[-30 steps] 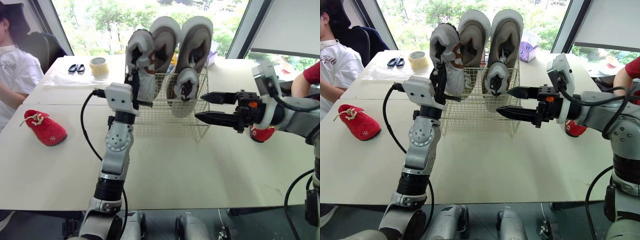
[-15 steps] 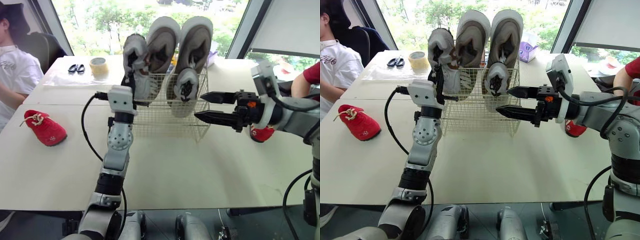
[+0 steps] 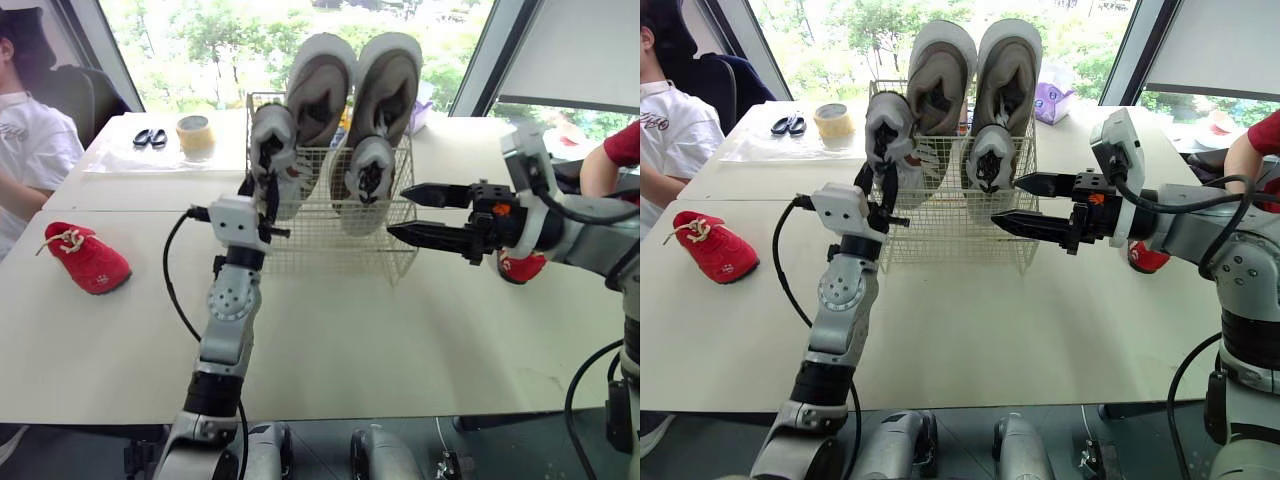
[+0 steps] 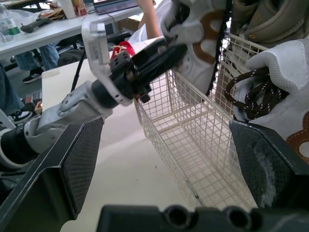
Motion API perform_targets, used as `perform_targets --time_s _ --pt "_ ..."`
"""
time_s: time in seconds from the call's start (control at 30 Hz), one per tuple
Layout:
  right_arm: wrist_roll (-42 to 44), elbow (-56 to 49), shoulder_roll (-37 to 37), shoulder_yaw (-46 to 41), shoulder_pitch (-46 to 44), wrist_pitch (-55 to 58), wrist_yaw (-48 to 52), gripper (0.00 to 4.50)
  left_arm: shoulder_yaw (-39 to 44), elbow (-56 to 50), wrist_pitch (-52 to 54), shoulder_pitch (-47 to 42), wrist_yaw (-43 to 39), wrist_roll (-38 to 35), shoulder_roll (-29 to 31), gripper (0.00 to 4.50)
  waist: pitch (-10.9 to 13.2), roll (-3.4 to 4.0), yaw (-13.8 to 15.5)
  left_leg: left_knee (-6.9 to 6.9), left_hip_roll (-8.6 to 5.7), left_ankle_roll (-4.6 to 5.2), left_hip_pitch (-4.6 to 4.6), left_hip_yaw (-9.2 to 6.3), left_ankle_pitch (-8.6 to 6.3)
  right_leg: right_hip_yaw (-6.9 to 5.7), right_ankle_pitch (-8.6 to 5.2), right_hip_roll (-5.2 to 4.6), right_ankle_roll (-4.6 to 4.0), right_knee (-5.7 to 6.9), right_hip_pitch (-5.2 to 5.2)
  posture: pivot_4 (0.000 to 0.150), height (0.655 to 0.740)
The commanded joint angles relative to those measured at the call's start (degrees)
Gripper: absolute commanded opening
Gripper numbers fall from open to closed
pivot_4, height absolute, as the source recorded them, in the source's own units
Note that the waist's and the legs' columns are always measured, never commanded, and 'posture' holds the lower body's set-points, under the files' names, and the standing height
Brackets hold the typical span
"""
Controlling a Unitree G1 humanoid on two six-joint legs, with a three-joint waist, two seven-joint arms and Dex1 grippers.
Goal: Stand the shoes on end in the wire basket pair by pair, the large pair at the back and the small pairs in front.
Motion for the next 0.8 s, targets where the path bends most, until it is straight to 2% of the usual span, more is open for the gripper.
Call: perform_targets --time_s 0.03,0.17,0.27,0.43,0.5,0.6,0.67,0.73,0.8 --pt "-0.4 -0.63 0.18 -1.02 0.02 -1.64 0.74 4.5 -0.05 -12.51 9.11 3.43 -2.31 -4.04 1.94 3.46 0.0 0.0 0.04 0.01 0.0 0.0 0.0 0.0 0.0 0.0 -0.01 0.0 -0.01 0.0 0.0 0.15 0.7351" --pt "-1.76 0.82 0.46 -0.06 -0.4 -2.64 1.75 4.5 0.92 -22.26 18.83 6.85 -3.06 -6.57 4.94 3.46 0.0 0.0 0.04 0.01 -0.01 0.0 -0.01 -0.01 0.0 0.01 -0.03 -0.01 -0.05 -0.01 0.0 0.15 0.7351" --pt "-3.22 2.31 0.58 1.06 -0.51 -3.6 3.2 4.5 4.22 -28.81 26.82 7.2 -4.96 -9.0 10.51 3.46 0.0 0.0 0.0 0.02 -0.02 -0.01 -0.01 -0.01 0.0 0.01 -0.11 -0.01 -0.2 -0.02 0.01 0.15 0.7351" --pt "-5.68 5.09 0.16 1.15 -0.25 -4.81 4.66 4.5 15.38 -33.88 41.81 2.07 -3.63 -22.67 15.62 3.46 0.01 0.01 0.13 0.01 -0.01 -0.01 -0.01 -0.02 0.0 0.01 -0.12 0.01 -0.2 -0.02 0.0 0.15 0.7351" --pt "-7.73 6.89 0.27 0.63 -0.08 -6.25 4.0 4.5 20.25 -34.1 46.5 -1.19 -3.56 -31.26 17.32 3.46 0.01 0.01 0.12 0.03 -0.03 -0.01 -0.01 -0.03 0.01 0.0 -0.12 0.0 -0.2 -0.02 0.03 0.15 0.7351" --pt "-9.27 10.35 -0.08 -2.34 0.55 -7.8 3.06 4.5 27.85 -33.71 52.57 -4.53 -6.12 -48.27 23.41 4.38 0.02 -0.01 -0.02 0.04 -0.04 -0.02 -0.01 -0.01 0.01 0.01 -0.1 0.01 -0.15 -0.04 0.03 0.15 0.7351" --pt "-8.33 13.81 0.11 -7.3 0.94 -7.84 0.77 4.5 31.76 -32.21 57.86 -3.65 -8.93 -60.45 30.49 4.45 0.02 0.0 -0.09 0.02 -0.03 -0.02 -0.01 -0.01 0.01 0.01 -0.02 0.02 0.0 -0.04 0.02 0.15 0.7351" --pt "-8.1 18.95 1.27 -13.91 1.09 -9.6 -3.89 4.5 34.08 -31.45 61.29 -0.72 -11.08 -68.22 36.68 4.45 0.03 0.01 -0.07 -0.02 -0.03 -0.03 0.0 0.0 0.01 0.0 -0.01 0.04 0.02 -0.03 0.01 0.15 0.7351" --pt "-13.61 23.68 1.0 -17.27 3.45 -15.69 -7.54 4.5 34.71 -32.3 61.72 2.55 -12.04 -73.4 39.66 4.45 0.02 0.01 0.12 -0.03 -0.04 -0.04 0.02 0.03 0.02 0.01 -0.01 0.03 0.02 -0.03 0.02 0.15 0.7351"
